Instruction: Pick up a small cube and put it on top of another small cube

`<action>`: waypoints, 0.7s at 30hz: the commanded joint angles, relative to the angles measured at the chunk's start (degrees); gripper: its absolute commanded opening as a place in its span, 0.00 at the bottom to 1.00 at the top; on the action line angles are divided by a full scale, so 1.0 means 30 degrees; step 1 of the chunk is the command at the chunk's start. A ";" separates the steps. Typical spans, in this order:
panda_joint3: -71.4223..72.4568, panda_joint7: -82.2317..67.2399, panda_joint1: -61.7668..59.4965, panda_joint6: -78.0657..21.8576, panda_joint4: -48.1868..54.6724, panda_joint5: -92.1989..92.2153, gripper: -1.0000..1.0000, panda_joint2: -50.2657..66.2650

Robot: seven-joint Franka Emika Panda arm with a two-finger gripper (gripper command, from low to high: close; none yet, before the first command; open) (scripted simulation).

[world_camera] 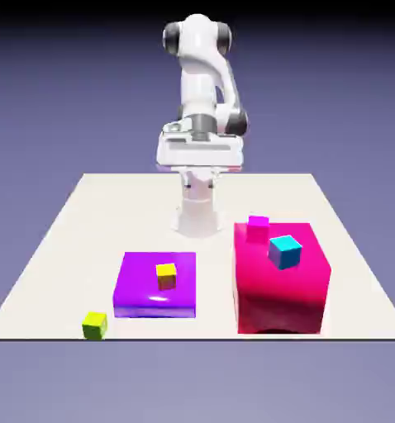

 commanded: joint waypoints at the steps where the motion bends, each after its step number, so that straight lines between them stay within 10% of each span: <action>1: 0.0221 -0.0161 -0.0573 0.0127 0.0286 -0.0070 0.50 0.0693; 21: 0.4632 -0.3384 -1.2016 0.2673 0.5993 -0.1459 0.50 1.4536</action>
